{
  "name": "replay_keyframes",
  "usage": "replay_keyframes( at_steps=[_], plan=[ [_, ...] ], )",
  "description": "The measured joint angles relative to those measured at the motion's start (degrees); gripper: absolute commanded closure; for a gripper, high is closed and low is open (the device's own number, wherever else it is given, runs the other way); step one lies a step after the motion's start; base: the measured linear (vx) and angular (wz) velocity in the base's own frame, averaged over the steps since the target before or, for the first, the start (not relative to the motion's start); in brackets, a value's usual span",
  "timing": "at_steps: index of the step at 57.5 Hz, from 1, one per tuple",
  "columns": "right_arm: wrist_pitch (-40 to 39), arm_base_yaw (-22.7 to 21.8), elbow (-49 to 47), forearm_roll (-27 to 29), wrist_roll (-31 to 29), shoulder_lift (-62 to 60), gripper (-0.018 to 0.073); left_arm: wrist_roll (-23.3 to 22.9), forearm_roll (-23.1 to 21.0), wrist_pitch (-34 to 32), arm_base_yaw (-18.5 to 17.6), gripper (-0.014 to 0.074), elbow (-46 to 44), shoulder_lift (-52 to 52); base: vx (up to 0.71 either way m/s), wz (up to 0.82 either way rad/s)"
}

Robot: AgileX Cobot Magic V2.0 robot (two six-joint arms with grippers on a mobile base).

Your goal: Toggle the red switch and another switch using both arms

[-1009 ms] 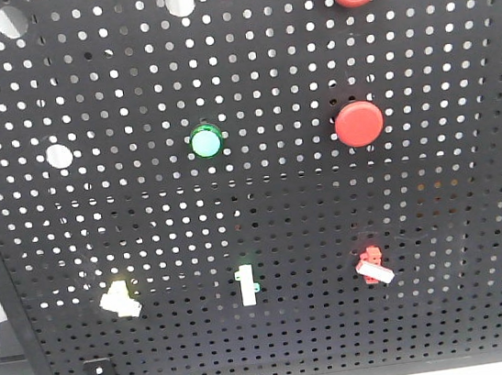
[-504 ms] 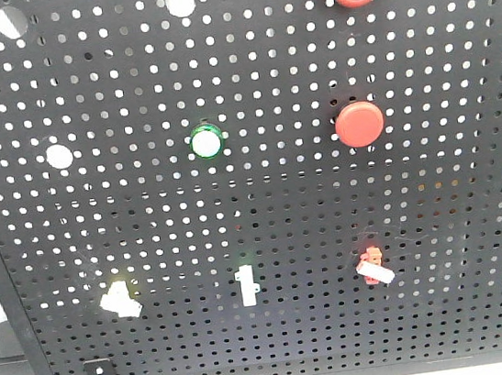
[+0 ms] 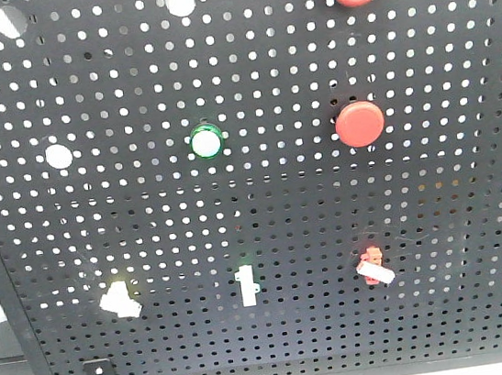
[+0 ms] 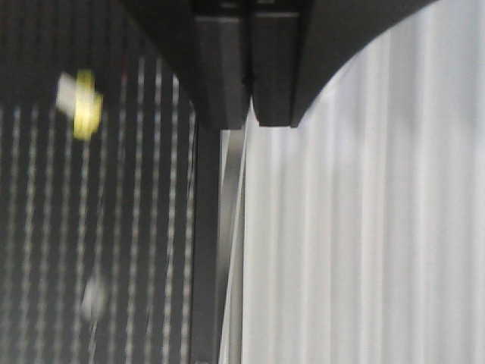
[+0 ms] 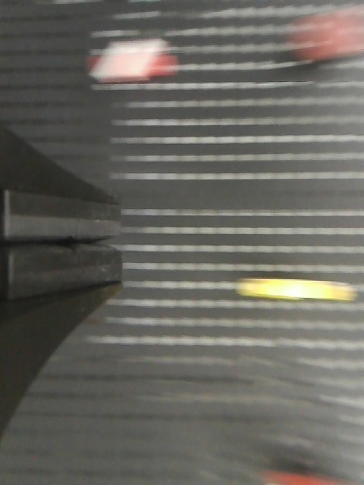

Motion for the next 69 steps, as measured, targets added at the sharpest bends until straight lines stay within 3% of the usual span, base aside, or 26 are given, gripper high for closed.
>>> replay_keyframes(
  at_steps=[11,19,34,42,50,58,69],
  plan=[
    [6.64,0.00,-14.70,0.00,0.00,7.25,0.0566,0.33,6.96,0.30,0.00,0.0594,-14.76,5.64,0.00,0.00],
    [7.69,0.00,-19.71,0.00,0.00,15.30,0.0566,0.38,10.19,2.98,0.00,0.0594,-21.69,14.56,0.00,0.00],
    [9.01,0.00,-20.24,0.00,0.00,28.17,0.0566,0.32,10.63,14.41,0.00,0.0594,-22.45,25.26,0.00,0.00],
    [9.01,0.00,-20.24,0.00,0.00,31.90,0.0566,0.28,10.63,16.39,0.00,0.0594,-22.45,28.71,0.00,0.00],
    [9.01,0.00,-20.24,0.00,0.00,33.60,0.0566,0.28,10.63,15.62,0.00,0.0594,-22.45,32.42,0.00,0.00],
    [9.01,0.00,-20.24,0.00,0.00,33.67,0.0566,0.07,10.51,10.76,-0.88,0.0594,-22.45,36.73,0.00,0.00],
    [8.46,0.00,-20.24,0.00,0.00,33.67,0.0566,-0.52,10.51,2.20,-8.36,0.0594,-22.45,44.15,0.00,0.00]
  ],
)
